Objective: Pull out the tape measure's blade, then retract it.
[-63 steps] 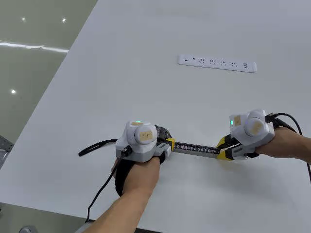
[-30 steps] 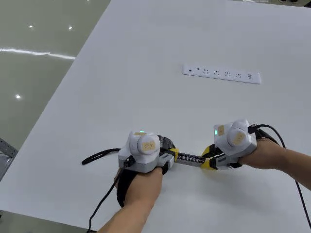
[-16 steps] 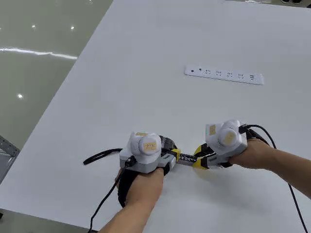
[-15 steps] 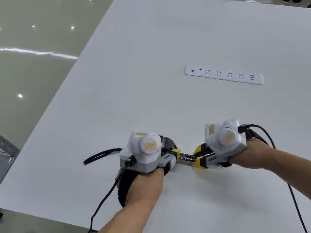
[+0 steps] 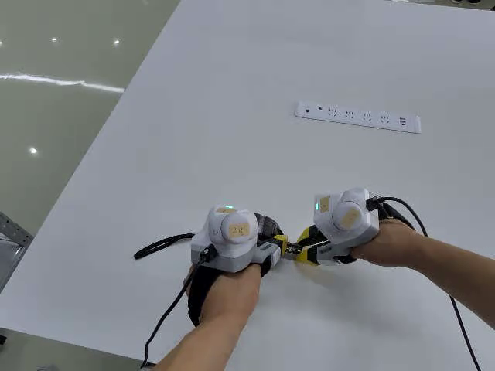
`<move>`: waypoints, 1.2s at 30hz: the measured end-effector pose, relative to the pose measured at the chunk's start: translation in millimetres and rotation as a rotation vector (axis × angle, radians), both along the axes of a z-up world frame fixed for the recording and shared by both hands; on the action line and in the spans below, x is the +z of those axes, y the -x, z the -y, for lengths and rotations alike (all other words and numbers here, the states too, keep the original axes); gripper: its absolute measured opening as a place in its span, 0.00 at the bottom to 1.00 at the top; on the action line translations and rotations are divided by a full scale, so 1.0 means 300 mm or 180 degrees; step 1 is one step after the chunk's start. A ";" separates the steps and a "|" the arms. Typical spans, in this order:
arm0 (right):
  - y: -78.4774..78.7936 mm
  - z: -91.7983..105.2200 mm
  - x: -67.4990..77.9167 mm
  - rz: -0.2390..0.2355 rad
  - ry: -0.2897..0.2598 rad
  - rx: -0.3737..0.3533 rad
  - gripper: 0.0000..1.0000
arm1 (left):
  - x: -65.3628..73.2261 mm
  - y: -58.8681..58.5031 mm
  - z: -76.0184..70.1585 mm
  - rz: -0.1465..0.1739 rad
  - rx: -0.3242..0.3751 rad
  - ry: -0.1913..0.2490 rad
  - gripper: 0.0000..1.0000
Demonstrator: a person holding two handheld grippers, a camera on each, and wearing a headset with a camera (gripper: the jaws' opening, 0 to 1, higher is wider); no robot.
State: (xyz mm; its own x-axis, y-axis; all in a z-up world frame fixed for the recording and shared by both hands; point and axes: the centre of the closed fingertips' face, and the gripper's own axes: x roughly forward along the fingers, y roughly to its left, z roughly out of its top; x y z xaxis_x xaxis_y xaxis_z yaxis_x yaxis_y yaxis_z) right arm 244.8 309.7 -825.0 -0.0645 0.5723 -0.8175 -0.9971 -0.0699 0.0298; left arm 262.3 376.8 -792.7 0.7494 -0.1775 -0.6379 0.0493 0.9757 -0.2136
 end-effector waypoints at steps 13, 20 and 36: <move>-0.003 -0.039 -0.001 0.0024 -0.0031 -0.0022 0.12 | -0.002 -0.001 -0.001 -0.0005 0.0003 0.0010 0.58; -0.003 -0.052 -0.002 0.0054 -0.0037 -0.0038 0.12 | -0.002 0.000 -0.001 -0.0007 0.0008 0.0011 0.58; -0.003 -0.066 -0.005 0.0118 0.0017 -0.0093 0.12 | 0.000 0.002 0.000 -0.0008 0.0012 0.0016 0.58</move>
State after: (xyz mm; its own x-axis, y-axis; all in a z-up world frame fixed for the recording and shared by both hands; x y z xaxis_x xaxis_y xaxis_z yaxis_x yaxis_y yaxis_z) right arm 245.9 329.6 -826.7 -0.0173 0.5692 -0.8220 -0.9992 -0.0405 -0.0070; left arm 261.8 376.9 -792.7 0.7484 -0.1779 -0.6390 0.0452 0.9748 -0.2185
